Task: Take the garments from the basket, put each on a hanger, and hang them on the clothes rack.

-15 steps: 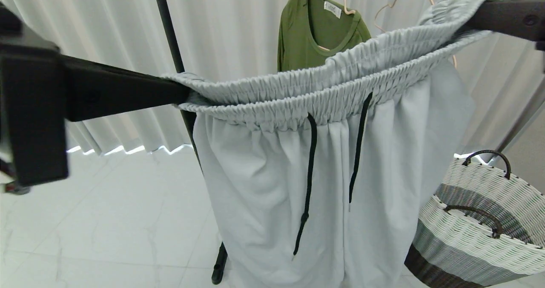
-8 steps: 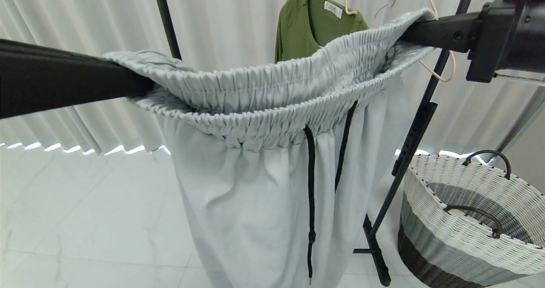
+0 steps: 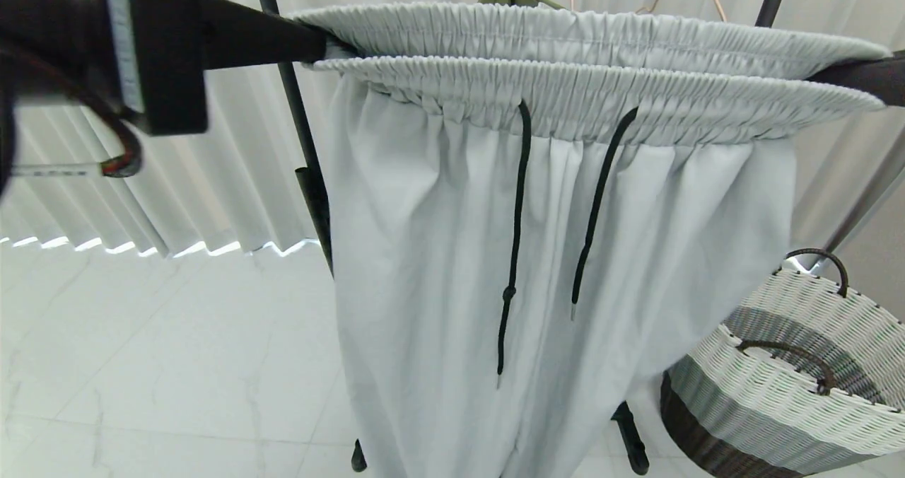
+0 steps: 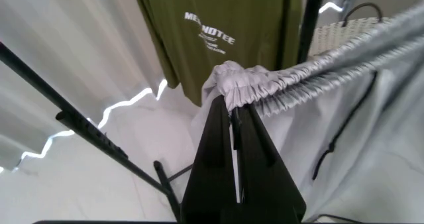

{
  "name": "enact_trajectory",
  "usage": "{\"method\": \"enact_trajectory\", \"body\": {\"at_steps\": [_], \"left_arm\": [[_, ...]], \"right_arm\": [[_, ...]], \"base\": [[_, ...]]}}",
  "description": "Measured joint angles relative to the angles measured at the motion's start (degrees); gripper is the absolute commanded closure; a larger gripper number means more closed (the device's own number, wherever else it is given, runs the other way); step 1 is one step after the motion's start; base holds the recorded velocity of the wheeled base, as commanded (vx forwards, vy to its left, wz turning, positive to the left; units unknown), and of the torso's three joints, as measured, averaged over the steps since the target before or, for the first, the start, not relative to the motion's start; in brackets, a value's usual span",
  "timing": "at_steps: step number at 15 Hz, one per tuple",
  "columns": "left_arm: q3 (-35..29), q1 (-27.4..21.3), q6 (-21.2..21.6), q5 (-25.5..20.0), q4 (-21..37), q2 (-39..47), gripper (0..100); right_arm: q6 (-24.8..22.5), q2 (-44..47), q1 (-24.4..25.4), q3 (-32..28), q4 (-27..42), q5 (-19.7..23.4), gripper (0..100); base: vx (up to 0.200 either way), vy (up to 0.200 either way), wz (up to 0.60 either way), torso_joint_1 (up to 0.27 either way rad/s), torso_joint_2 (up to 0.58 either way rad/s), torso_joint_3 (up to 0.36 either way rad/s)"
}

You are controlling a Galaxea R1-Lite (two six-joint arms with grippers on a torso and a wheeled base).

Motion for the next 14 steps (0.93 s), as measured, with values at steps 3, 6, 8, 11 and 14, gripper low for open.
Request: {"method": "enact_trajectory", "body": {"at_steps": [3,6,8,11,14], "left_arm": [[-0.22,1.71,0.3,-0.05,-1.21,2.93,100],[-0.32,1.77,0.33,-1.56,-1.23,3.71,100],[-0.41,1.71,0.33,-2.24,-1.26,3.75,100],[-0.57,1.71,0.28,-2.32,-1.23,3.8,100],[-0.6,1.82,0.11,-2.22,-1.23,3.82,100]], "right_arm": [[0.0,-2.99,0.38,0.24,2.78,1.97,100],[0.0,-3.83,0.44,0.41,2.71,1.95,100],[0.0,-3.86,0.44,0.48,2.71,1.89,100],[0.02,-3.84,0.44,0.52,2.73,1.83,100],[0.0,-3.86,0.38,0.8,2.84,1.67,0]], "base": [[0.0,0.0,0.0,0.0,0.0,0.0],[0.0,0.0,0.0,0.0,0.0,0.0],[0.0,0.0,0.0,0.0,0.0,0.0],[0.0,0.0,0.0,0.0,0.0,0.0],[0.0,0.0,0.0,0.0,0.0,0.0]]}}
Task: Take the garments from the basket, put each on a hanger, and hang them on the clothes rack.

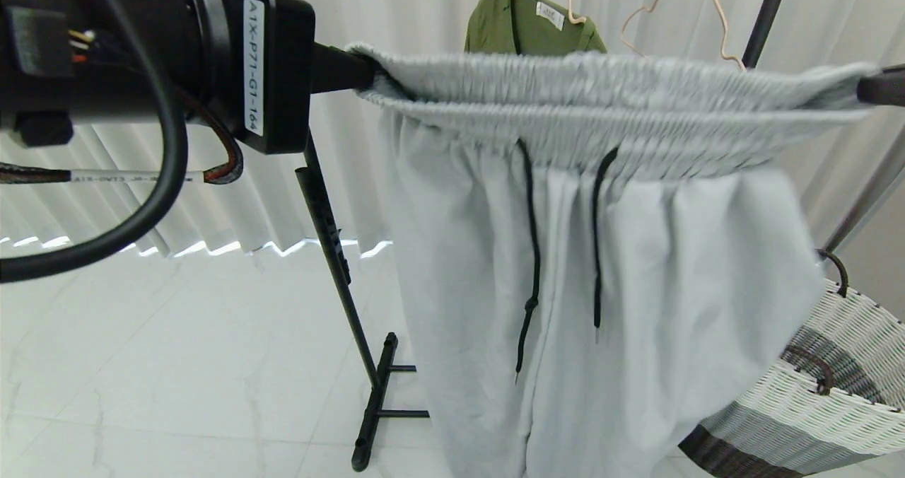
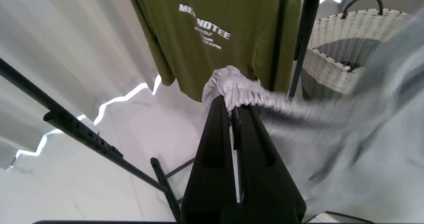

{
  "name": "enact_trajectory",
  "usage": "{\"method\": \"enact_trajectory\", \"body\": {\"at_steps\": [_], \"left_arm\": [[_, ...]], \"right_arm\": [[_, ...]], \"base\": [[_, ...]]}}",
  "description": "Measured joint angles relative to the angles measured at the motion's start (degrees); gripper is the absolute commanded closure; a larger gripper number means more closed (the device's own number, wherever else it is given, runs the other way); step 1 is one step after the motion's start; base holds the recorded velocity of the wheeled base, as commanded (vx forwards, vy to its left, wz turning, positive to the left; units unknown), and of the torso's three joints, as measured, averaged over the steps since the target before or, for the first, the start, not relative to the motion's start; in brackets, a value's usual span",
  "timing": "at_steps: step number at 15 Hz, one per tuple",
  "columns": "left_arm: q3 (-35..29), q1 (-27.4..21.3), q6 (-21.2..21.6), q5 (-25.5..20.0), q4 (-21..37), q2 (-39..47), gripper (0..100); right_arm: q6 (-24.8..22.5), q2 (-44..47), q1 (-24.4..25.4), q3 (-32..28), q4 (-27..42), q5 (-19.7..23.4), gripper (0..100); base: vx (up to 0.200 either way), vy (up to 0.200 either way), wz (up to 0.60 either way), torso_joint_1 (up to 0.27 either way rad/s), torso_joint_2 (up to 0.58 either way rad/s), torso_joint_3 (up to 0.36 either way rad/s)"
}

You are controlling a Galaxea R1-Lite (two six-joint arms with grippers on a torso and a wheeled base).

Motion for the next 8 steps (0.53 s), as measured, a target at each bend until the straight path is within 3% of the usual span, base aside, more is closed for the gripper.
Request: {"method": "enact_trajectory", "body": {"at_steps": [8], "left_arm": [[0.18,0.44,0.35,0.11,0.0,-0.04,100]], "right_arm": [[0.0,-1.87,-0.41,4.35,-0.96,-0.6,0]], "base": [[0.0,0.0,0.0,0.0,0.0,0.0]]}}
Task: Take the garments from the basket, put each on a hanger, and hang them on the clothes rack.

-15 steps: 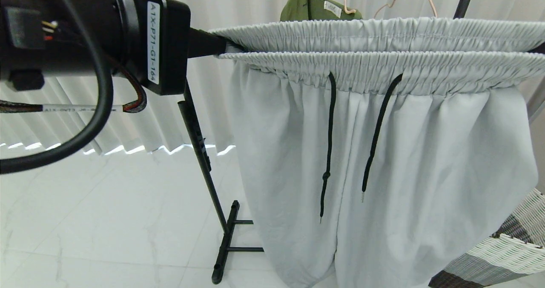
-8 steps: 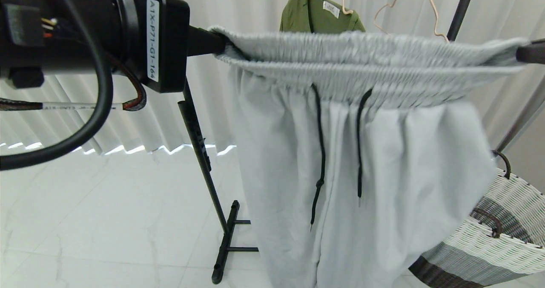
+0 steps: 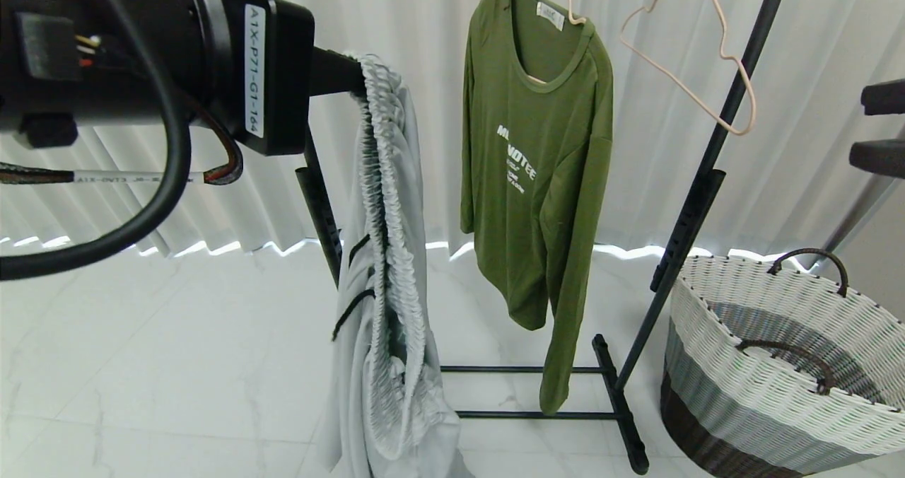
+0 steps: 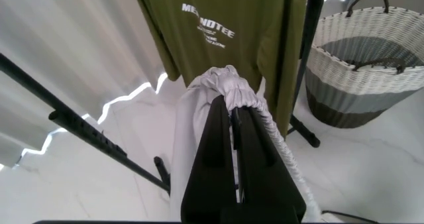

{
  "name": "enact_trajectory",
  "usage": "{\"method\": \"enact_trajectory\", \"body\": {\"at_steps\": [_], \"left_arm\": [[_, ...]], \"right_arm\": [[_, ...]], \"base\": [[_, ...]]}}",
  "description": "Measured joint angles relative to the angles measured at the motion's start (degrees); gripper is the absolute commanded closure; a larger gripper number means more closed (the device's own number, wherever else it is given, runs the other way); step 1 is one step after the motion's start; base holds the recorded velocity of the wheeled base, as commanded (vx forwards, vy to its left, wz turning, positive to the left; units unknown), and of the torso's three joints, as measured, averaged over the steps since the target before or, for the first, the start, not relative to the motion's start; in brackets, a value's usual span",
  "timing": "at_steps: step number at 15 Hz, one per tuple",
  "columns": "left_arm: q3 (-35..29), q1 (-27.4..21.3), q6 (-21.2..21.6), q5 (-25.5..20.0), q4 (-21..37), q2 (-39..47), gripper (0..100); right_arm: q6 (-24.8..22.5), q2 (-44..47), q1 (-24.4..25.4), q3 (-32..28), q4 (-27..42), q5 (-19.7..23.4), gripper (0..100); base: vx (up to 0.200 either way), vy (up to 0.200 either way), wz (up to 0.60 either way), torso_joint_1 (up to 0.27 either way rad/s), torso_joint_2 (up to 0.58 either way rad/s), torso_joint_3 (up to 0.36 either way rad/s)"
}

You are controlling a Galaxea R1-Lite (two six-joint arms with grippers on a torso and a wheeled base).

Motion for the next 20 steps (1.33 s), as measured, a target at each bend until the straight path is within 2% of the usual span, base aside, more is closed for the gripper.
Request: {"method": "enact_trajectory", "body": {"at_steps": [2,6,7,9,13,16,20], "left_arm": [[0.1,1.21,0.26,0.12,0.05,-0.17,100],[2.73,7.23,2.06,0.26,0.24,-0.94,100],[4.06,9.09,3.32,0.26,0.2,-1.46,100],[6.84,13.34,5.45,0.34,0.17,-2.82,100],[9.57,19.13,5.89,0.45,0.06,-4.71,100],[10.76,19.99,5.84,0.44,0.06,-5.32,100],[11.67,20.13,5.8,0.41,-0.02,-5.97,100]], "right_arm": [[-0.17,-0.26,-2.32,0.94,0.69,-3.29,0],[-1.12,-0.39,-8.23,2.82,8.06,-19.32,0],[-1.18,-0.5,-9.34,3.44,8.44,-21.13,0],[-1.16,-0.89,-11.35,4.77,8.59,-22.19,0],[-0.83,-1.48,-14.69,6.67,7.95,-22.16,0],[0.41,-1.63,-16.59,7.25,7.92,-21.94,0],[1.5,-1.72,-17.27,7.69,7.86,-21.92,0]], "base": [[0.0,0.0,0.0,0.0,0.0,0.0],[0.0,0.0,0.0,0.0,0.0,0.0],[0.0,0.0,0.0,0.0,0.0,0.0],[0.0,0.0,0.0,0.0,0.0,0.0],[0.0,0.0,0.0,0.0,0.0,0.0],[0.0,0.0,0.0,0.047,-0.11,-0.085],[0.0,0.0,0.0,0.138,-0.4,-0.254]]}}
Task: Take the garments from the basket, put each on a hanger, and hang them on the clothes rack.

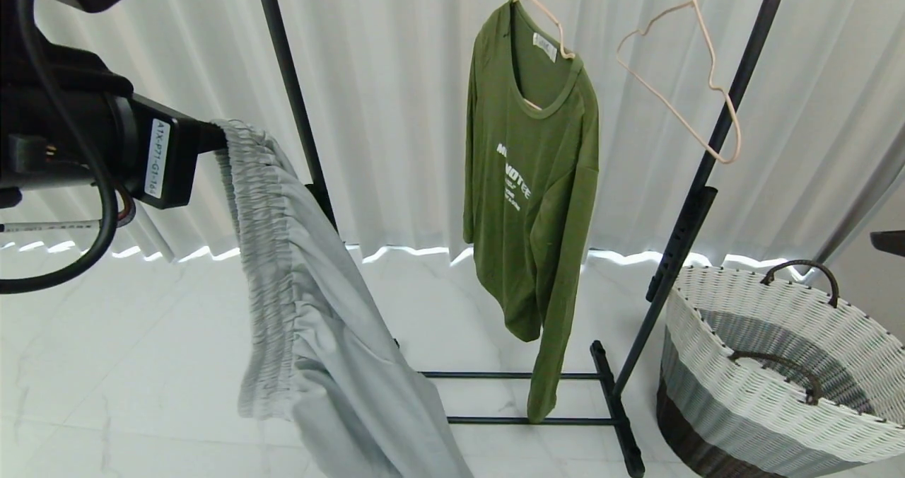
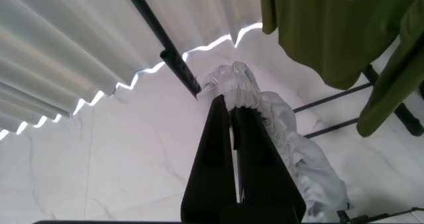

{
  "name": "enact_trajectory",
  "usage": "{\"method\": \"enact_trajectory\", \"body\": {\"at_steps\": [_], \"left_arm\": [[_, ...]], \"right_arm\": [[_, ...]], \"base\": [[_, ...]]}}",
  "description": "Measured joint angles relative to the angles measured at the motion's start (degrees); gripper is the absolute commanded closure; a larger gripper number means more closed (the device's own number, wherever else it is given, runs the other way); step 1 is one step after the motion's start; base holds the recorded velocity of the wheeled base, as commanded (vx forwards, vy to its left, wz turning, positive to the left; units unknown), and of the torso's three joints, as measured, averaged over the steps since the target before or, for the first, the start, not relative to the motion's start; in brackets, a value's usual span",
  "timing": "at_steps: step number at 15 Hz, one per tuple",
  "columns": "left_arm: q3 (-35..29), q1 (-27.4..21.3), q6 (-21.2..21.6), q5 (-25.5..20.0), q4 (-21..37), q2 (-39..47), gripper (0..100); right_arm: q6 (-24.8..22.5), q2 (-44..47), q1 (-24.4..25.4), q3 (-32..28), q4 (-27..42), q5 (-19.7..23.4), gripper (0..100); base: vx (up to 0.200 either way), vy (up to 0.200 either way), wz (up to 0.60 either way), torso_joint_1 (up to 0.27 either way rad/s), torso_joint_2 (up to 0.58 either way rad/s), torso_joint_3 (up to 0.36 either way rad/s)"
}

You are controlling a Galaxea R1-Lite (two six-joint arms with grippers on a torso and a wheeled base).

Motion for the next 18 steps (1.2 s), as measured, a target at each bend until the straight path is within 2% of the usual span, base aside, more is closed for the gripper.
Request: {"method": "enact_trajectory", "body": {"at_steps": [11,14,18], "left_arm": [[0.66,-0.02,0.06,-0.02,-0.09,-0.98,100],[0.66,0.0,0.06,-0.05,-0.11,-1.0,100],[0.39,-0.02,0.0,-0.11,-0.11,-1.06,100]], "right_arm": [[0.02,0.09,-0.26,2.67,-4.84,-0.06,0],[-0.05,0.09,-0.67,2.69,-4.85,-0.06,0],[-0.02,0.09,-1.07,2.73,-4.9,-0.05,0]], "base": [[0.0,0.0,0.0,0.196,-0.47,-0.28],[0.0,0.0,0.0,0.067,-0.16,-0.095],[0.2,0.0,0.0,0.009,-0.03,-0.013]]}}
